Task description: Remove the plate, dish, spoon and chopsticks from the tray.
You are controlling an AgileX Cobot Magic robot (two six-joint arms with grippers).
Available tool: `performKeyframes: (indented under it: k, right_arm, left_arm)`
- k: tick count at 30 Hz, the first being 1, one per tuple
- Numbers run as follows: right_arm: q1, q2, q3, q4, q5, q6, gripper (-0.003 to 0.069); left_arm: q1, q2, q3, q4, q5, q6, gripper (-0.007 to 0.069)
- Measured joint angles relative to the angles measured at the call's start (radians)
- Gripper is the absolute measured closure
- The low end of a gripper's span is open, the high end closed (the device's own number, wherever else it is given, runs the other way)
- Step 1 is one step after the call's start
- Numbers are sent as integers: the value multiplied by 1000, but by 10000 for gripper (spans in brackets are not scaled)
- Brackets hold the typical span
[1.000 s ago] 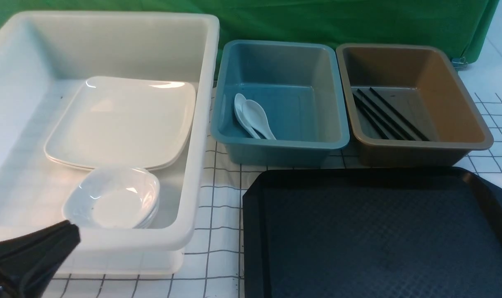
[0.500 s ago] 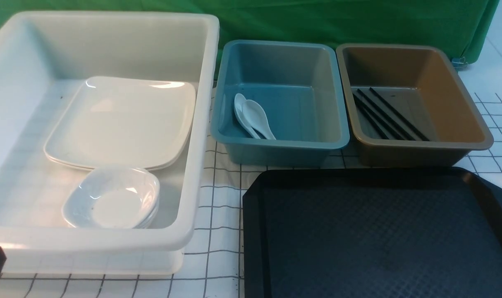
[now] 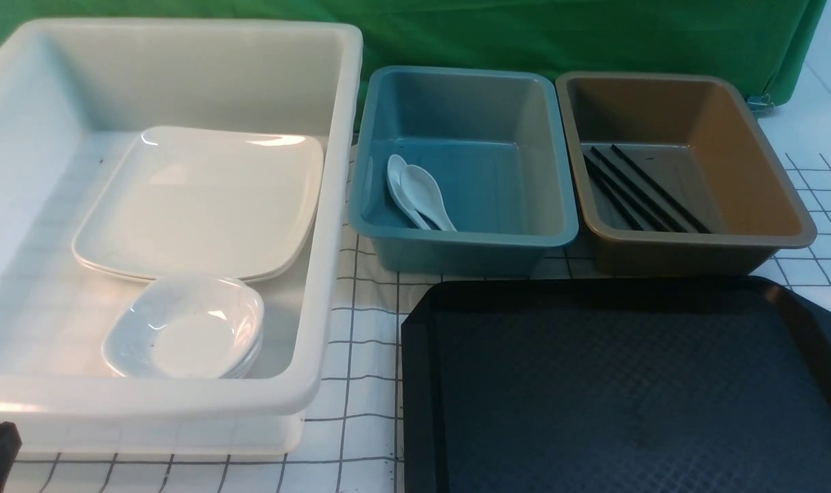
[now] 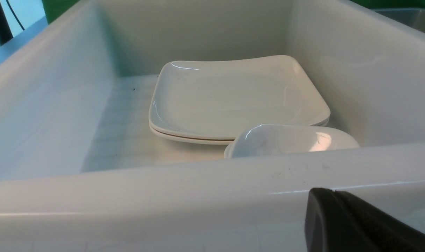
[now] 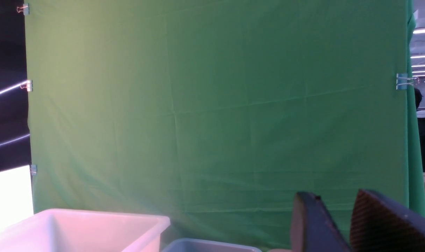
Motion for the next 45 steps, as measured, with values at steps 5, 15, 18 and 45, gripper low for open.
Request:
performKeyframes:
  k: [5,15,18,45]
  right_arm:
    - [0,0,0,0,0,1,461]
    - [0,0,0,0,0,1,461]
    - [0,0,0,0,0,1,461]
    - [-367,2,531,0,-2,-170,419]
  left_arm:
    - [0,0,0,0,0,1,621]
    - [0,0,0,0,0,2,620]
    - [0,0,0,0,0,2,620]
    - [0,0,1,0,1,2,620]
